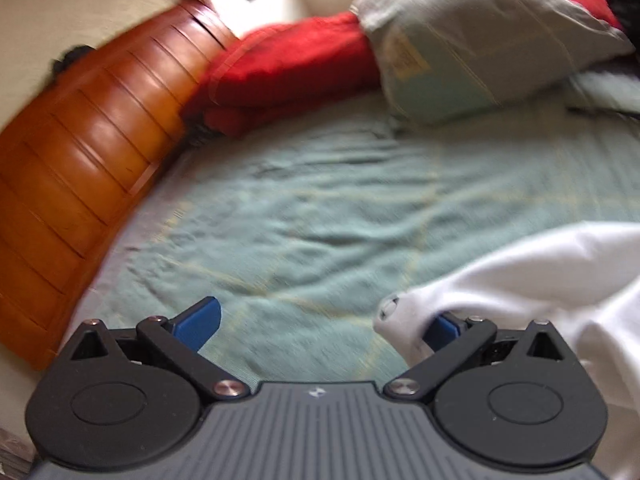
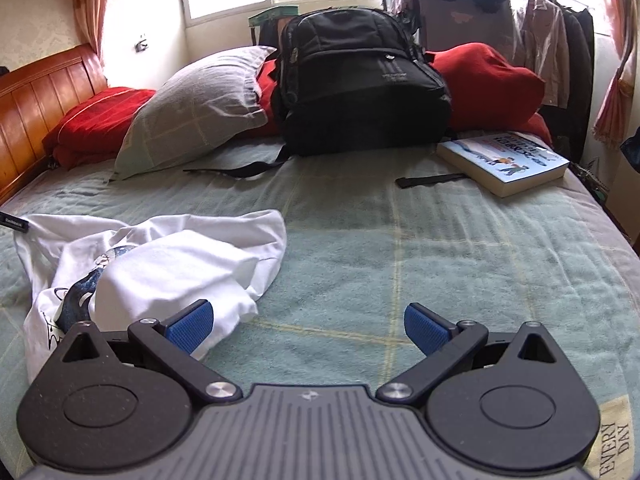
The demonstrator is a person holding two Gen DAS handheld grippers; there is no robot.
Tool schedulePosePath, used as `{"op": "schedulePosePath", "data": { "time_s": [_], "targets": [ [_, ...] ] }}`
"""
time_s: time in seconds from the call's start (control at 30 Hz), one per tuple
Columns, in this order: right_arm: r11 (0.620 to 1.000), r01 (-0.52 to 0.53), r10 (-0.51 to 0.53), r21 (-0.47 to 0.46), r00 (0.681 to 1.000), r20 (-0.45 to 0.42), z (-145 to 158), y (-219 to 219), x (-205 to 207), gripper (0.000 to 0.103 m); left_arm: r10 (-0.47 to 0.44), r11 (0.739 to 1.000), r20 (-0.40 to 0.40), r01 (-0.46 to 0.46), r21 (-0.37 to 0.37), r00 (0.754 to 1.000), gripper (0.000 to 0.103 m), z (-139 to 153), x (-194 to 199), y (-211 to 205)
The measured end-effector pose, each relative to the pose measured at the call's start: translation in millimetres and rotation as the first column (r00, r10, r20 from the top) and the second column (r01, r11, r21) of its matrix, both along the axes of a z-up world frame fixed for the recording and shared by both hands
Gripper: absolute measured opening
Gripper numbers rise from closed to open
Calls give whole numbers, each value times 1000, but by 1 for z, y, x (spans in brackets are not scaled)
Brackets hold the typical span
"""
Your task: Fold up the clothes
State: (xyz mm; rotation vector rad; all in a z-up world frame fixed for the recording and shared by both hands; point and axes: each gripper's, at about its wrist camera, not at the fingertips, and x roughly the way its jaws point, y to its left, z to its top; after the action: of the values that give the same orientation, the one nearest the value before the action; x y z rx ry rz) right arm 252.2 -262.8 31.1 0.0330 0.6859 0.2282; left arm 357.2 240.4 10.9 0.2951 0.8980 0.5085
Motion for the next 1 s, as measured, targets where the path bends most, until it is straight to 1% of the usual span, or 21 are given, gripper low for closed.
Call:
{"op": "schedulePosePath", "data": {
  "time_s": [0.1,0.17,0.23,0.3,0.37,0.43,0.5,0.57,0.67,0.7,0.73,0.8,0.9,1.0],
  "targets": [
    [1000,-13,13,0,1000,-8,-2,5,1,103,-60,996,-16,59,-70,998,101,-4,-12,-10],
    [1000,-24,24,3,1000,-9,0,8,0,103,-101,988,-18,98,-117,995,101,-4,-23,-19],
    [999,-41,41,31,999,-4,5,9,-2,103,-157,976,-20,153,-152,987,101,-1,-36,-33],
    [996,-60,61,66,998,-2,11,10,-3,103,-226,959,-18,219,-178,974,102,3,-52,-51],
    [994,-79,79,78,997,10,19,15,-3,103,-302,936,-9,295,-191,953,102,8,-69,-72],
    [991,-98,96,90,995,21,26,21,-4,103,-374,908,5,367,-200,928,102,13,-86,-93],
    [989,-115,111,95,993,46,35,26,-5,103,-426,882,22,420,-215,905,102,18,-102,-112],
    [985,-140,136,103,990,44,40,32,-7,103,-466,853,40,461,-243,884,102,21,-118,-130],
    [977,-177,174,114,984,40,47,42,-11,103,-539,795,70,534,-288,839,102,22,-141,-156],
    [975,-199,197,98,980,22,43,47,-12,103,-560,776,79,555,-299,825,102,21,-148,-163],
    [975,-210,210,76,978,0,36,53,-14,103,-572,766,84,567,-304,816,102,19,-154,-170],
    [973,-229,231,42,972,-43,22,64,-17,103,-575,763,89,572,-300,813,102,12,-165,-181],
    [974,-225,227,35,970,-82,-1,77,-17,103,-552,777,94,552,-301,828,102,4,-179,-190],
    [985,-172,170,-17,982,-84,-22,90,-10,103,-527,786,107,531,-317,843,102,-3,-192,-195]
  ]
}}
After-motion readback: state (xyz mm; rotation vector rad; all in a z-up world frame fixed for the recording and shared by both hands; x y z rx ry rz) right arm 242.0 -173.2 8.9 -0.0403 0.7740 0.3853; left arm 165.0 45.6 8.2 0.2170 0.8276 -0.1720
